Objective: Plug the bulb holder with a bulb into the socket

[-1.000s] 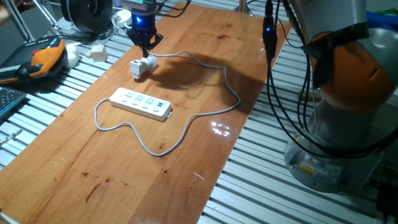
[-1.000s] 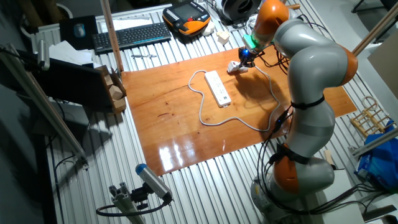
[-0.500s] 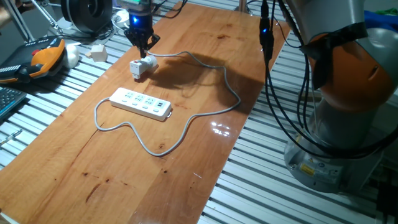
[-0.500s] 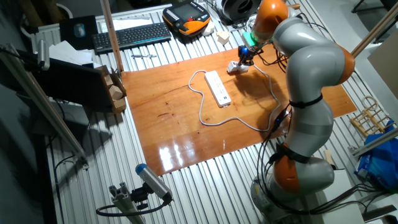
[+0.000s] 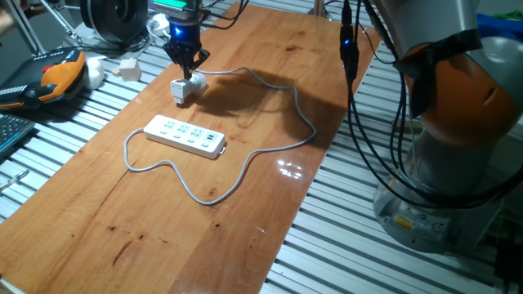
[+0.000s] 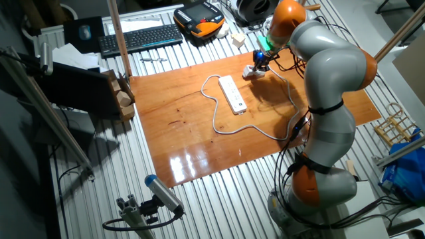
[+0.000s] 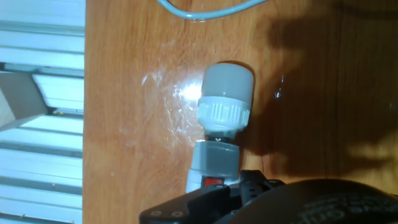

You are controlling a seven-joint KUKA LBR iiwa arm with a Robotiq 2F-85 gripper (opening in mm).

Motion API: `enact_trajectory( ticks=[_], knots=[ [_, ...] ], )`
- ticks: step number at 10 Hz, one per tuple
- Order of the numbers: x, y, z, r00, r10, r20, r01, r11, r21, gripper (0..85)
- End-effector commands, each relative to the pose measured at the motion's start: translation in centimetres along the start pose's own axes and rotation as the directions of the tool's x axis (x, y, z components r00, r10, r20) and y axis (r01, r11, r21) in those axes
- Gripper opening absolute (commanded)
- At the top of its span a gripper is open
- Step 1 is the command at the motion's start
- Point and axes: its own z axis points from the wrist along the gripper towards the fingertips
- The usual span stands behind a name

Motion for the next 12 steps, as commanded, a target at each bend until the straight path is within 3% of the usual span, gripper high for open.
enact_trajectory(
  ticks=[1,3,5,6,7,9,11,12],
  knots=[
    [0.0,-0.01,0.01,1.0,-0.003,0.001,0.003,1.0,0.002,0.0],
    [0.0,-0.01,0.01,0.998,-0.065,0.017,0.064,0.996,0.063,0.0],
    [0.0,-0.01,0.01,0.997,-0.074,-0.024,0.076,0.992,0.1,0.0],
    [0.0,-0.01,0.01,0.997,-0.073,-0.018,0.074,0.992,0.101,0.0],
    [0.0,-0.01,0.01,0.998,-0.061,-0.015,0.062,0.994,0.085,0.0],
    [0.0,-0.01,0.01,0.999,-0.004,-0.046,0.007,0.998,0.07,0.0],
    [0.0,-0.01,0.01,0.998,0.033,-0.046,-0.029,0.996,0.086,0.0],
    [-0.05,0.07,0.06,0.998,0.025,-0.051,-0.02,0.994,0.11,0.0]
  ],
)
